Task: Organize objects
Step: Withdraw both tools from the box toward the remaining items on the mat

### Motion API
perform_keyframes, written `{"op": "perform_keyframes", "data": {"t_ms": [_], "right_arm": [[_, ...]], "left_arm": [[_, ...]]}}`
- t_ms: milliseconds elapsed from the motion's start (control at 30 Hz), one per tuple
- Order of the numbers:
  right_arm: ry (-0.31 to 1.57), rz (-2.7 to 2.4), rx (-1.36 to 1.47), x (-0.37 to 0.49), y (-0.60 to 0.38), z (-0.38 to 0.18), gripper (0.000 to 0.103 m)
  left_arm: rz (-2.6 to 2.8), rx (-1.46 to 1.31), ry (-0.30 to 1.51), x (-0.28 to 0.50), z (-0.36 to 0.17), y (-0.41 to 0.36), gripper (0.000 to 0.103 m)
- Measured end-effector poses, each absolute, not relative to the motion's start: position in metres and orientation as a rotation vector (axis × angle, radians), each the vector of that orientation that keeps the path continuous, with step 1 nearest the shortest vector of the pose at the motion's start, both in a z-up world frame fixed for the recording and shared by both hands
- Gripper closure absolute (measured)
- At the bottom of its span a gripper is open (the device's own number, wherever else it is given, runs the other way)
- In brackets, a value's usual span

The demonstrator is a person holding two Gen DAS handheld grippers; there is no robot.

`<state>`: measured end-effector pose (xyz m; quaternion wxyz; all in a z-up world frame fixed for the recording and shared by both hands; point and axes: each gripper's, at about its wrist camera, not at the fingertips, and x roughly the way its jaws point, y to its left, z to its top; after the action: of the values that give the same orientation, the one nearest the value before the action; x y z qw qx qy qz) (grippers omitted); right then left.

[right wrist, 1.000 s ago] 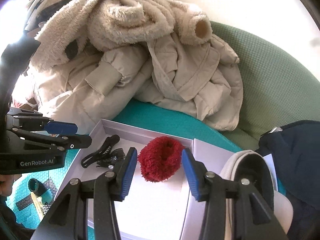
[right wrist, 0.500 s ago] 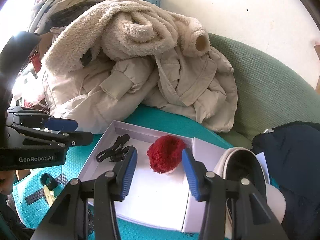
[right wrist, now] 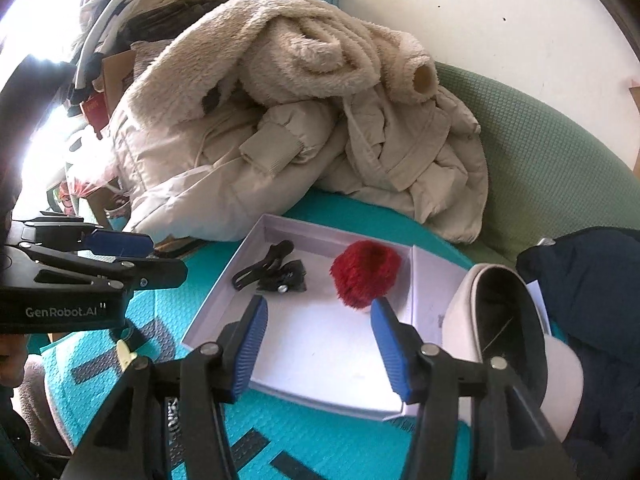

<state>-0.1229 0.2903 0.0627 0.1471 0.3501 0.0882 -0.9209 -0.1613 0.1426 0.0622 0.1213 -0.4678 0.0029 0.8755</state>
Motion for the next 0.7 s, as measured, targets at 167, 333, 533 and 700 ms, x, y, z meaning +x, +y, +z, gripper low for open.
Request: {"op": "perform_keyframes", "data": {"t_ms": [167, 333, 533, 700], "right_arm": [[0.239, -2.634, 1.026, -0.108, 0.283, 0.057, 0.047], [0.239, -2.595, 1.061, -0.093, 0.272, 0.045, 0.046], [0.241, -2.562, 1.1, -0.074, 0.261, 0.032, 0.046], [0.269, -2.532, 1.112, -0.058, 0.253, 0.022, 0.046]], "left_arm": [[2.566, -1.364, 0.023, -0.136, 0.062, 0.137, 0.047], [2.562, -1.377, 0.044, -0.112, 0.055, 0.131, 0.045], [2.557, -1.416, 0.023, -0.088, 0.04, 0.119, 0.045], [2.549, -1.456, -0.002, -0.072, 0.026, 0.109, 0.045]]}}
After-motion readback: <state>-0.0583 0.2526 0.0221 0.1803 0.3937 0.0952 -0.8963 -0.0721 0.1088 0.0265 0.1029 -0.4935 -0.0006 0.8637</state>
